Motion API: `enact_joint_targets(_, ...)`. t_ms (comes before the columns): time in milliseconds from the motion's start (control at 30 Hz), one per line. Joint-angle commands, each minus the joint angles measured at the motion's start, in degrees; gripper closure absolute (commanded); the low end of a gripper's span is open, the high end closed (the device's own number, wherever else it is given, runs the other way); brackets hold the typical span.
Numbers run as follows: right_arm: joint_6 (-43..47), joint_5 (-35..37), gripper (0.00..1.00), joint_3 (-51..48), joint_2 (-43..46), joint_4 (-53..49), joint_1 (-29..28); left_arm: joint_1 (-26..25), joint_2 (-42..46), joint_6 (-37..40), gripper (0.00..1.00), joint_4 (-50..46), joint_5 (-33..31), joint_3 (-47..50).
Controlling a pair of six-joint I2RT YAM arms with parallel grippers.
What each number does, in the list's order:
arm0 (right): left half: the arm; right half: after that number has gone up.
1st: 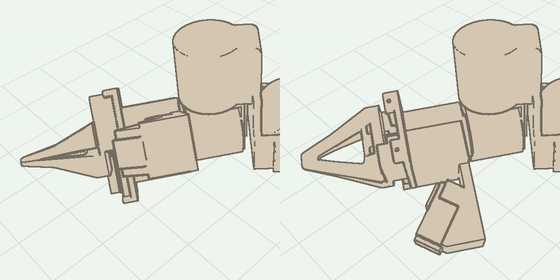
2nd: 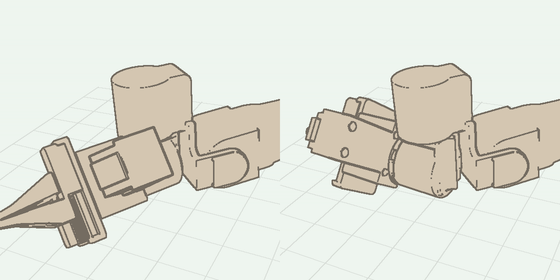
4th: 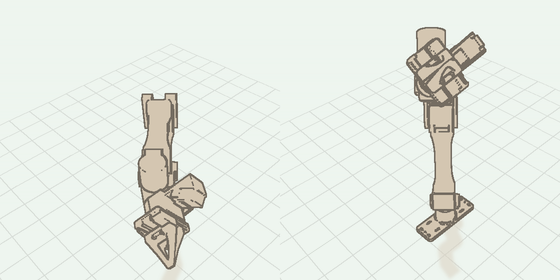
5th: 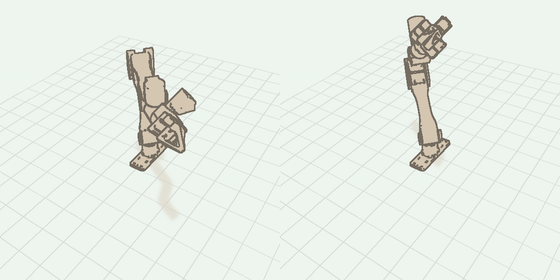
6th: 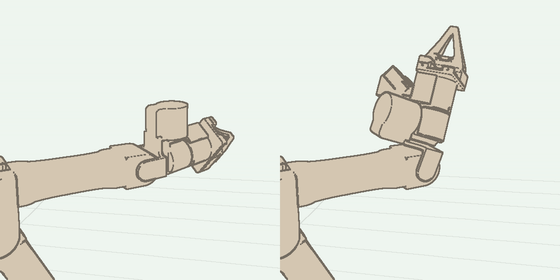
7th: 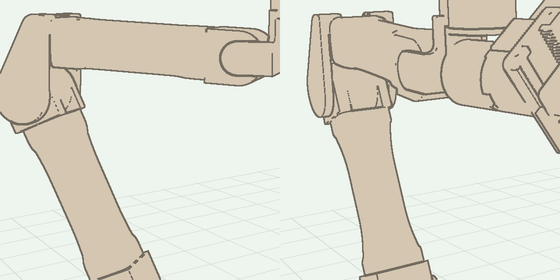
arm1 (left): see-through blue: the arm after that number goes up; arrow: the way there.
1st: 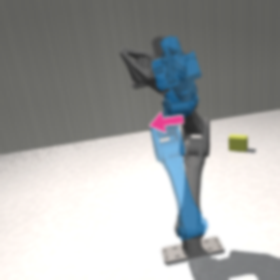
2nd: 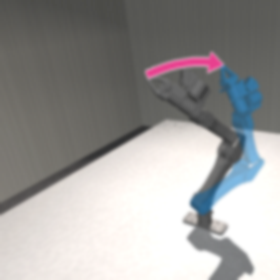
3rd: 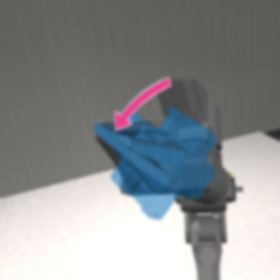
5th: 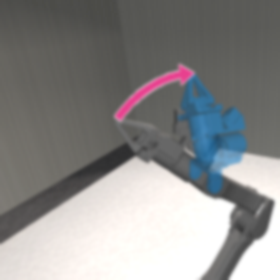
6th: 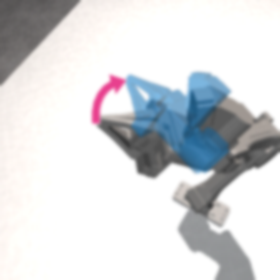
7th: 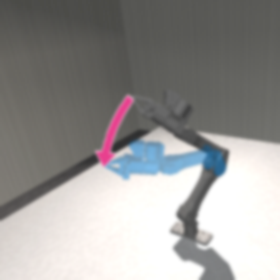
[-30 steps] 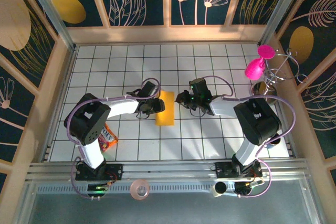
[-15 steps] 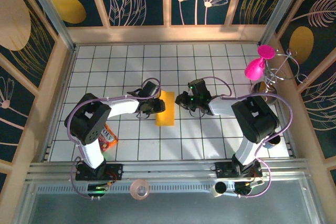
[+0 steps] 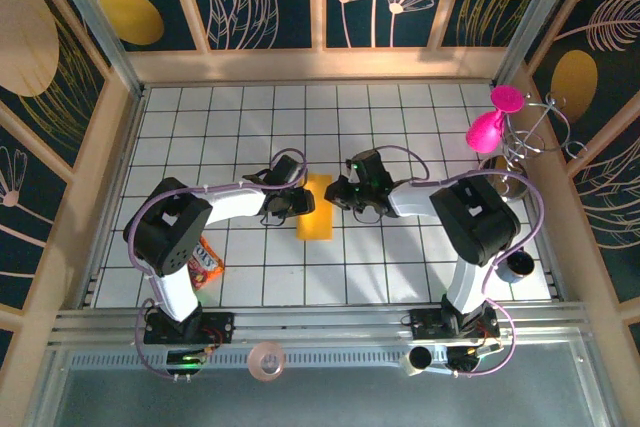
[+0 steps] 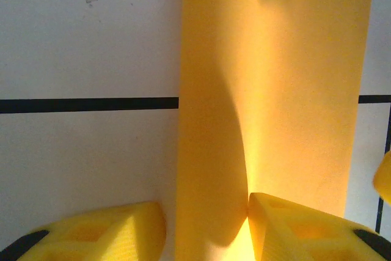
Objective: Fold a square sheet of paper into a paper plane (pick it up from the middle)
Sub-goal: Hold the square sheet of paper at the center of the table.
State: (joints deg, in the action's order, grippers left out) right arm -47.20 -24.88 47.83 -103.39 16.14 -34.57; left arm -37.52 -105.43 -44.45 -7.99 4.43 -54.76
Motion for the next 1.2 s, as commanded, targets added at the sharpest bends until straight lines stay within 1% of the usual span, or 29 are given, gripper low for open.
enact_joint_targets(0, 1.1, -2.0, 0.93, 1.8, -1.5, -0.1, -0.3, 0.1, -22.3, 1.1, 0.54, 3.4, -2.2, 7.0)
enact_joint_targets(233, 2.5, -2.7, 0.96, 3.5, -3.2, -2.3, -0.5, 0.1, -22.4, 1.3, 0.54, 3.5, -2.1, 7.0)
enact_joint_targets(467, 2.7, -3.6, 0.96, 4.2, -5.1, -3.0, -0.5, 0.0, -22.6, 1.2, 0.54, 3.8, -2.0, 7.1)
enact_joint_targets(900, 4.3, -0.6, 0.97, 2.5, -8.3, -7.7, -0.5, 0.0, -21.4, 1.3, 0.54, 3.7, -1.9, 7.4)
enact_joint_targets(1033, 6.0, 1.0, 0.98, 2.3, -9.0, -11.0, -0.4, 0.0, -17.7, 1.2, 0.53, 2.1, -2.1, 7.0)
enact_joint_targets(1167, 9.5, 2.1, 0.98, 2.7, -10.0, -15.1, 0.1, 0.3, -9.5, 0.3, 0.50, -1.5, -4.0, 5.4)
